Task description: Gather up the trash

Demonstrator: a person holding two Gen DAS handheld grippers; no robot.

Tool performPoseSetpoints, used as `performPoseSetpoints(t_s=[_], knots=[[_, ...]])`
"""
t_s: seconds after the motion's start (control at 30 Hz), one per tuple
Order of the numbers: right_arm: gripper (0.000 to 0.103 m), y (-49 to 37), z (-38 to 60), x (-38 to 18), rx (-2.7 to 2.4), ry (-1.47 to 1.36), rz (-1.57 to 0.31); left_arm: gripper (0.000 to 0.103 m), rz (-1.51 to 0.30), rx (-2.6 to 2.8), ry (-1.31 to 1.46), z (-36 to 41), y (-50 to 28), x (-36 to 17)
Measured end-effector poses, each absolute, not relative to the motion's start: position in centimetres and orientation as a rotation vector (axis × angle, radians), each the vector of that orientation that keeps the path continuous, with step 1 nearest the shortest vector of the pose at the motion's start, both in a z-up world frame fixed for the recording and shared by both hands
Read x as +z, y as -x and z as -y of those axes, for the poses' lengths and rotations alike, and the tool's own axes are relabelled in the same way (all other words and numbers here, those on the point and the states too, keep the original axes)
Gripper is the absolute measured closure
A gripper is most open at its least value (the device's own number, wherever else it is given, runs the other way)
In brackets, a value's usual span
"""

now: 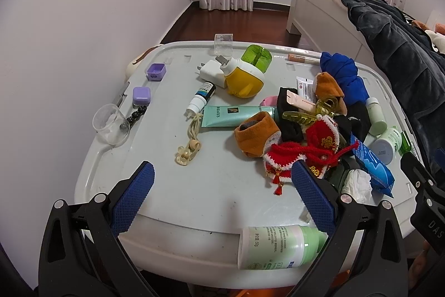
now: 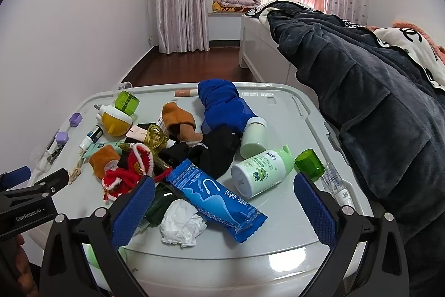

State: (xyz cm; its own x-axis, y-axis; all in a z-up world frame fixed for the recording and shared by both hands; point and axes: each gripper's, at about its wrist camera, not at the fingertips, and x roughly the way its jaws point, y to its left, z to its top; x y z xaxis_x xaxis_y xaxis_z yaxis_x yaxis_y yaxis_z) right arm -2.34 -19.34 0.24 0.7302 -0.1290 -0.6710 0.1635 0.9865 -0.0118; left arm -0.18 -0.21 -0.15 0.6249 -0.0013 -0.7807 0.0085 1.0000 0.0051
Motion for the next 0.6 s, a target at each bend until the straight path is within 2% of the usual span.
performPoseSetpoints(t_s=[0.6], knots=[[0.004, 2.4, 19.42, 0.08, -0.156, -0.05, -0.735, 0.007, -0.897, -0.007, -0.007, 0.31, 0.05, -0.24]])
